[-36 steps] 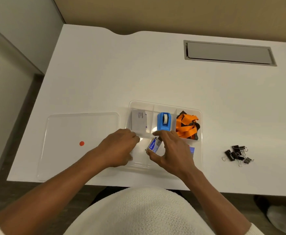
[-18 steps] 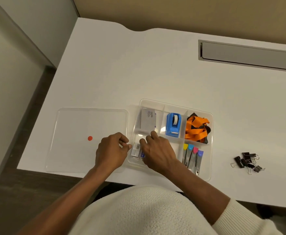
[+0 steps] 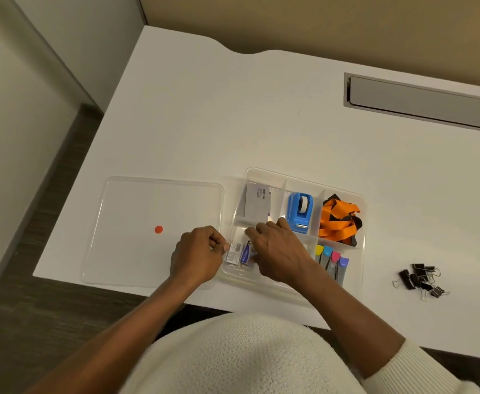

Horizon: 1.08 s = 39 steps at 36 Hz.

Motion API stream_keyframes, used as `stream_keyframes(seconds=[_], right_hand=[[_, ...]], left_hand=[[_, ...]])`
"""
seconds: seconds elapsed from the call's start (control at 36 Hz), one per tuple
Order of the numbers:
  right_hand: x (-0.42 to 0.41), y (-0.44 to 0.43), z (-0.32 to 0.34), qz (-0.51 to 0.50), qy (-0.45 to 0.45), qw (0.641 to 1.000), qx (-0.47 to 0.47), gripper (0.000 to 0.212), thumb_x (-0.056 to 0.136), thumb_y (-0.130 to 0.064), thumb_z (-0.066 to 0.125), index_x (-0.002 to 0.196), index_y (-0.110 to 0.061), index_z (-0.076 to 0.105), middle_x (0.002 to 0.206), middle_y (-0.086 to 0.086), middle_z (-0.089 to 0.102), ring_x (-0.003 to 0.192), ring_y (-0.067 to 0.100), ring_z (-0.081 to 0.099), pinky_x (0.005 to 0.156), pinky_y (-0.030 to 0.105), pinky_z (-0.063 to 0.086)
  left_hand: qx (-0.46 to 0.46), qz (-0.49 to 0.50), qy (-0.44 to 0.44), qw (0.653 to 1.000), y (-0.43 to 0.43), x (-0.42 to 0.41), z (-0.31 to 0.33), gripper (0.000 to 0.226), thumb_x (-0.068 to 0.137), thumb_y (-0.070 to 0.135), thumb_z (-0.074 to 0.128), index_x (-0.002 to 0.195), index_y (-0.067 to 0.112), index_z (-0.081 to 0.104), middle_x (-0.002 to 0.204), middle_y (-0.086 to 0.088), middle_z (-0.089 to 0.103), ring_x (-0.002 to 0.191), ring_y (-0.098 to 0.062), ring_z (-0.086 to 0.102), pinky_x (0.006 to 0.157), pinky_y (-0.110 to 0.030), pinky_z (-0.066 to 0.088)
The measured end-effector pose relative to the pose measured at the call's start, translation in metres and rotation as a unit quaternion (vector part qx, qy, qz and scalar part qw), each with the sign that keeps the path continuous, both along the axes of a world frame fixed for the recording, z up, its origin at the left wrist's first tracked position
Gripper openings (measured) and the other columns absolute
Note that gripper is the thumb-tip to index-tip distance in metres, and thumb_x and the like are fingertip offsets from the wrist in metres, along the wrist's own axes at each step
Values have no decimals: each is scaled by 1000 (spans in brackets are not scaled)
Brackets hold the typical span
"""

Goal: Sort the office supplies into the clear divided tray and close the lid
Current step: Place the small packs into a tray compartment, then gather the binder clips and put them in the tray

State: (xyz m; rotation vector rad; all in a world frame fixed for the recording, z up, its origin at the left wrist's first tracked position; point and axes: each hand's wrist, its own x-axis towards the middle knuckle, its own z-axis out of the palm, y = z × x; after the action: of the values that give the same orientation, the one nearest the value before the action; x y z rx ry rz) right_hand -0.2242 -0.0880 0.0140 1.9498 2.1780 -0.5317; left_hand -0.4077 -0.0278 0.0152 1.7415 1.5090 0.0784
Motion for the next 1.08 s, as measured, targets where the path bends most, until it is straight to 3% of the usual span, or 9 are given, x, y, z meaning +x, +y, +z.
stream_keyframes(seconds=[0.19,0.39,0.83,1.0,1.08], right_hand=[[-12,0,-3,38,-28,999,-3,57,91,-27,73,139,-12,47,122,14,63,110,28,61,107,45,37],[-20,-5,-5,34,46,997,-50,57,91,-18,73,140,-10,45,127,14,55,108,26,56,89,40,56],[-22,-10,-10,11,30,999,8,51,93,-29,72,135,-8,53,124,16,62,109,28,61,90,40,54],[-14,-16,-8,-5,42,999,31,55,89,-29,77,134,-7,56,129,16,61,117,29,56,98,42,52],[-2,-22,2,-43,77,994,63,53,87,-20,77,135,-8,58,131,15,62,119,28,56,95,42,54]], left_hand=[[-19,8,-9,1000,2,-1,0,9,91,31,78,92,22,75,86,9,74,74,-14,74,81,-43,64],[-27,21,-16,999,2,-1,-1,12,90,32,79,92,22,75,87,9,75,75,-13,73,82,-41,64],[-28,36,10,999,-1,5,5,11,91,31,79,89,21,75,82,5,75,76,-17,73,83,-44,64],[16,-5,84,996,-4,7,11,17,93,39,75,84,25,70,76,9,69,69,-13,66,70,-37,61],[91,-60,155,982,-8,10,20,25,92,45,73,95,21,69,84,4,71,70,-14,65,62,-31,56]])
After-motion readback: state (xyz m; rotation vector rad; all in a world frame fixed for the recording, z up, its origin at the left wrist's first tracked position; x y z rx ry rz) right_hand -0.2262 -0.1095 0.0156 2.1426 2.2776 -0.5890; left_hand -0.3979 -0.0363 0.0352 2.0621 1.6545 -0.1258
